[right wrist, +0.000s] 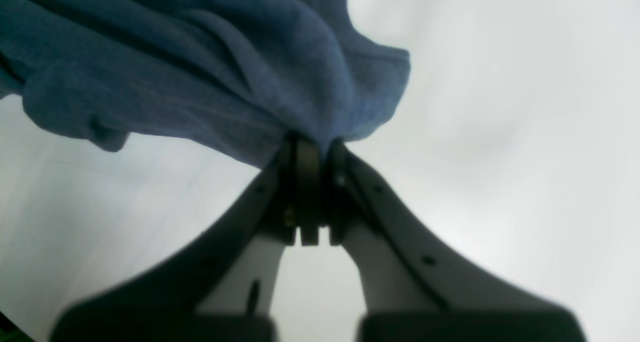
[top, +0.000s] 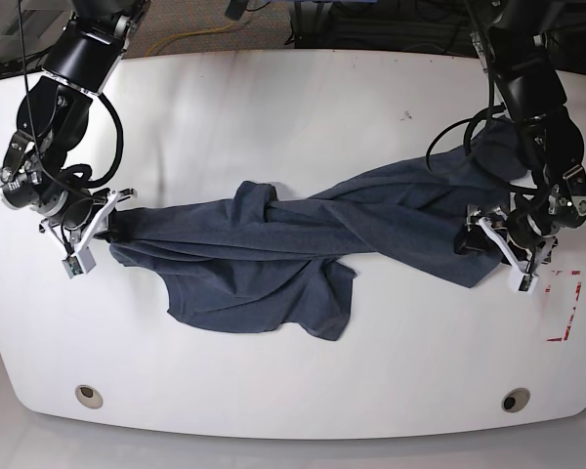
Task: Fold the T-shirt properly
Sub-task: 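Pull the shirt taut between both grippers along the table, then lift the shirt with both grippers, shake it, and lay it flat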
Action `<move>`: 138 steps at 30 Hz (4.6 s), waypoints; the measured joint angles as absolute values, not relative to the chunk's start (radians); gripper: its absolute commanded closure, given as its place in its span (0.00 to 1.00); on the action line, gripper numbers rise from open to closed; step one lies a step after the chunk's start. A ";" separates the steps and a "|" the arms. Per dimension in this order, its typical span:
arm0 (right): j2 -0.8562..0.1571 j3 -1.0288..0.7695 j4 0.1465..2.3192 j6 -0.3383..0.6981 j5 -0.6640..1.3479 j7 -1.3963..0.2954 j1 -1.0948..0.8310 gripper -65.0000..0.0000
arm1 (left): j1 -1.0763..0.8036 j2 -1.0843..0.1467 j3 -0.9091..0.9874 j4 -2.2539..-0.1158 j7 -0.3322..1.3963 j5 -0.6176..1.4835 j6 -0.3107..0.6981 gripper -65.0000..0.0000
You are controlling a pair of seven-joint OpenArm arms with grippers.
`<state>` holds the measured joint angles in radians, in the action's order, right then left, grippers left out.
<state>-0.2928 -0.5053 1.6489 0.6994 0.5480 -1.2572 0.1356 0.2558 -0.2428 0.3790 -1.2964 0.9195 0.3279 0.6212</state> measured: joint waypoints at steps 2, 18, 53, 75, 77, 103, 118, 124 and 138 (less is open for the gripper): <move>-0.293 -0.505 1.649 0.699 0.547 -1.258 0.136 1.00 | 0.290 -0.250 0.382 -1.233 0.917 0.326 0.617 0.14; -0.274 -0.509 1.648 0.697 0.543 -1.259 0.133 1.00 | 0.515 -0.289 0.382 -0.803 0.905 0.334 0.688 0.14; -0.266 -0.510 1.649 0.697 0.547 -1.258 0.138 1.00 | 0.485 -0.253 0.311 -0.796 0.889 0.339 0.698 0.98; -0.336 -0.505 1.459 0.701 0.550 -1.259 0.558 1.00 | 0.441 -0.326 0.203 -1.660 1.028 0.345 0.603 0.99; -0.355 -0.502 1.400 0.702 0.550 -1.260 0.623 1.00 | 0.485 -0.334 0.212 -1.693 1.033 0.364 0.608 0.99; -0.508 -0.280 1.283 0.700 0.581 -1.306 0.970 1.00 | 0.738 -0.455 0.240 -1.908 1.118 0.377 0.604 0.99; -0.462 -0.476 1.484 0.699 0.686 -1.322 0.402 1.00 | 0.227 -0.403 0.285 -1.994 1.135 0.375 0.628 0.99; -0.449 -0.530 1.516 0.699 0.767 -1.322 0.216 1.00 | 0.044 -0.403 0.363 -1.996 1.127 0.428 0.659 0.99; -0.413 -0.632 1.519 0.700 0.874 -1.335 -0.080 1.00 | -0.255 -0.425 0.401 -1.992 1.110 0.428 0.662 0.99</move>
